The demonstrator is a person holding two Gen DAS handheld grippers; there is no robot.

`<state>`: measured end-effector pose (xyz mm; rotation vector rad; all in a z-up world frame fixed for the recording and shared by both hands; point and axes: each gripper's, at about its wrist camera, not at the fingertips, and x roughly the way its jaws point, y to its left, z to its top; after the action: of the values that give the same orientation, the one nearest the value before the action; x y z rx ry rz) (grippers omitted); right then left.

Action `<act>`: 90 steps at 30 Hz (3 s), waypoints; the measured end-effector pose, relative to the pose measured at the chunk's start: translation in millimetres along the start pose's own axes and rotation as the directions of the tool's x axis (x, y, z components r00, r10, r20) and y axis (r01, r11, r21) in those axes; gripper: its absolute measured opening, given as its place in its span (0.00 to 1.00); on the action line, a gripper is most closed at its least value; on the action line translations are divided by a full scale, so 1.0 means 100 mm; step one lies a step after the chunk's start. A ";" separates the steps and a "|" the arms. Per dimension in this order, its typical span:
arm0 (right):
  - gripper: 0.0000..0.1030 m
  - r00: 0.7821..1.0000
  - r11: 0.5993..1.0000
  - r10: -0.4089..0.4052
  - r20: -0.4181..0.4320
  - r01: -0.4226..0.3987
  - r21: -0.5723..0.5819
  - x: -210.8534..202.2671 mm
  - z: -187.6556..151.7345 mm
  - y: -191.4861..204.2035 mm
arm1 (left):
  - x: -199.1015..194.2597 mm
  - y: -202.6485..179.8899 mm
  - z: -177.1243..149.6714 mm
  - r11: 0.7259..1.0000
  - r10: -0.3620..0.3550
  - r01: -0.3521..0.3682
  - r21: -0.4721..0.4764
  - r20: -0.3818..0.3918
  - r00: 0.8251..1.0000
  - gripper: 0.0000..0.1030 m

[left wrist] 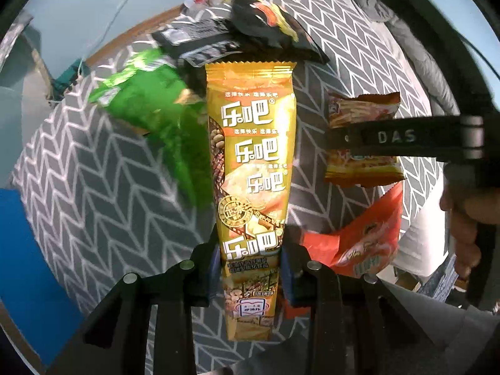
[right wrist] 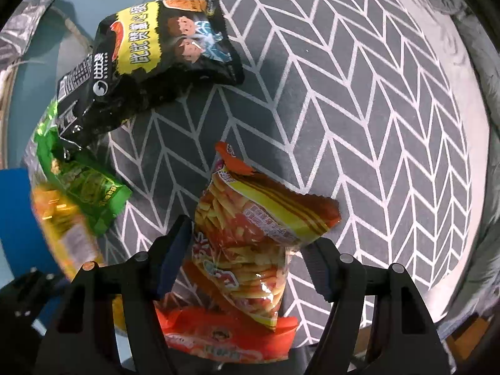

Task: Organize snacks
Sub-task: 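Grasp the long gold bar bag with the left tool while the right tool grasps the orange fries bag, then carry the gold bag with the left tool while the right tool carries the fries bag to the box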

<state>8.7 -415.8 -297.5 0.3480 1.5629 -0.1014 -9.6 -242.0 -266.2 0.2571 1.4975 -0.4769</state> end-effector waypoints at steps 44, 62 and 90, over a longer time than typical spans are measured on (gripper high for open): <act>0.40 0.966 0.845 0.205 0.158 -0.093 -0.527 -1.09 -0.44 2.06 | -1.49 1.42 -0.50 0.940 0.042 0.051 -0.336 0.262 0.964 0.31; 0.40 0.943 0.679 0.318 0.097 -0.154 -0.718 -1.31 -0.64 3.10 | -2.09 2.03 -1.11 0.843 0.126 0.084 -0.532 0.347 0.929 0.31; 0.40 0.947 0.491 0.302 -0.109 -0.253 -0.834 -0.69 -1.20 4.59 | -1.82 3.14 -2.06 0.683 0.195 0.067 -0.727 0.270 0.943 0.32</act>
<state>21.6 42.4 -155.0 -0.1923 1.2989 0.8984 -50.9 153.8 -140.4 -0.3964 1.2282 0.1695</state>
